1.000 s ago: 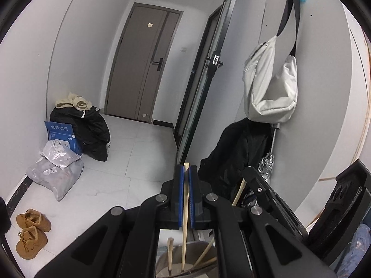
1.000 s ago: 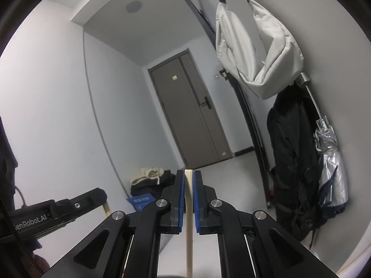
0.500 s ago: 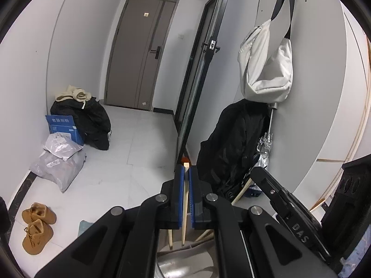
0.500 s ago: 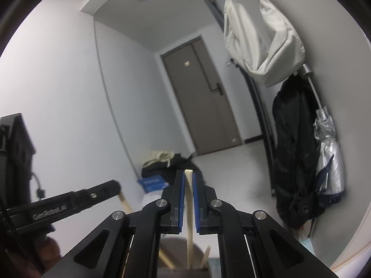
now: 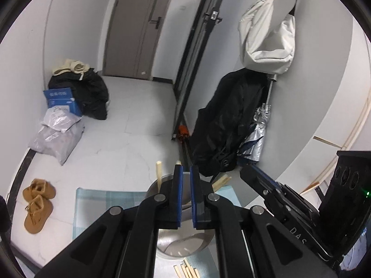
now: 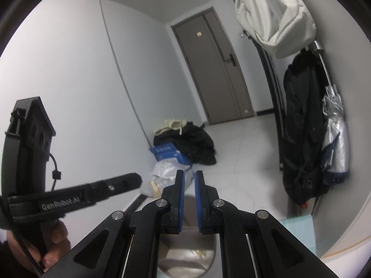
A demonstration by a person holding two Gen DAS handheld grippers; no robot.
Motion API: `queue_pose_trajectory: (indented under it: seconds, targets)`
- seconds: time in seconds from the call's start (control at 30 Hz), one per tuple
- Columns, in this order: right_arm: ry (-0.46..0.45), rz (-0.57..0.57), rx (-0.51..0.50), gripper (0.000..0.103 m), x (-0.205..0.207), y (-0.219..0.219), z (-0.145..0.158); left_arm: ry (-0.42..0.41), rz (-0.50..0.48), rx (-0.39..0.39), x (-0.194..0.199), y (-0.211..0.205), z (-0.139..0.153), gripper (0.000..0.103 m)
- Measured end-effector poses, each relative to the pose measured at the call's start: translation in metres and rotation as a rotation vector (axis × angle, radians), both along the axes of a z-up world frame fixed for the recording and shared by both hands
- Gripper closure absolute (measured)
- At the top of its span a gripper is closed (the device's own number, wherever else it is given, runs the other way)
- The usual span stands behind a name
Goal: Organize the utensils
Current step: 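Open both tools to release the chopsticks into the white holder, then move both open tools back down toward the chopstick pile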
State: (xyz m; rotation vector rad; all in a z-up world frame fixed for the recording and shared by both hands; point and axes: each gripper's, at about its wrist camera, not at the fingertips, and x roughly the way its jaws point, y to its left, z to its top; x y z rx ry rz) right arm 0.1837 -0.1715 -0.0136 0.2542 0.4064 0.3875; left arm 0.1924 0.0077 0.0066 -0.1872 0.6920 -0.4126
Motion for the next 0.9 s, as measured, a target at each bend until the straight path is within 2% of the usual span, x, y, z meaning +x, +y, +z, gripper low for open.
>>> queue_pose_trajectory:
  seconds: [0.03, 0.13, 0.2, 0.27, 0.33, 0.4, 0.5, 0.63, 0.7, 0.9]
  targets:
    - [0.019, 0.008, -0.003, 0.093, -0.001, -0.001, -0.001, 0.009, 0.008, 0.005, -0.002, 0.001, 0.001, 0.096]
    - [0.035, 0.0, -0.003, 0.088, -0.011, -0.006, -0.001, 0.016, 0.043, 0.009, -0.011, 0.003, 0.005, 0.074]
    - [0.029, -0.007, 0.005, 0.076, -0.021, -0.012, 0.002, 0.006, 0.073, 0.033, -0.018, 0.003, 0.008, 0.056]
    - [0.024, -0.024, -0.009, 0.061, -0.034, -0.016, 0.007, -0.007, 0.116, 0.069, -0.026, 0.002, 0.013, 0.048]
    - [0.033, -0.028, -0.015, 0.057, -0.044, -0.02, 0.013, -0.033, 0.166, 0.093, -0.037, 0.001, 0.018, 0.041]
    - [0.027, -0.031, -0.012, 0.057, -0.052, -0.023, 0.017, -0.059, 0.185, 0.095, -0.048, -0.001, 0.024, 0.03]
    - [0.004, -0.047, -0.025, 0.053, -0.069, -0.028, 0.026, -0.078, 0.22, 0.096, -0.059, -0.002, 0.03, 0.022]
    - [-0.013, -0.06, -0.031, 0.041, -0.091, -0.034, 0.034, -0.09, 0.243, 0.094, -0.074, -0.003, 0.035, 0.016]
    - [-0.013, -0.061, -0.036, 0.039, -0.099, -0.035, 0.036, -0.109, 0.268, 0.102, -0.084, -0.003, 0.037, 0.008]
    - [-0.038, -0.111, -0.067, 0.023, -0.126, -0.04, 0.038, -0.152, 0.29, 0.131, -0.106, -0.003, 0.035, 0.003]
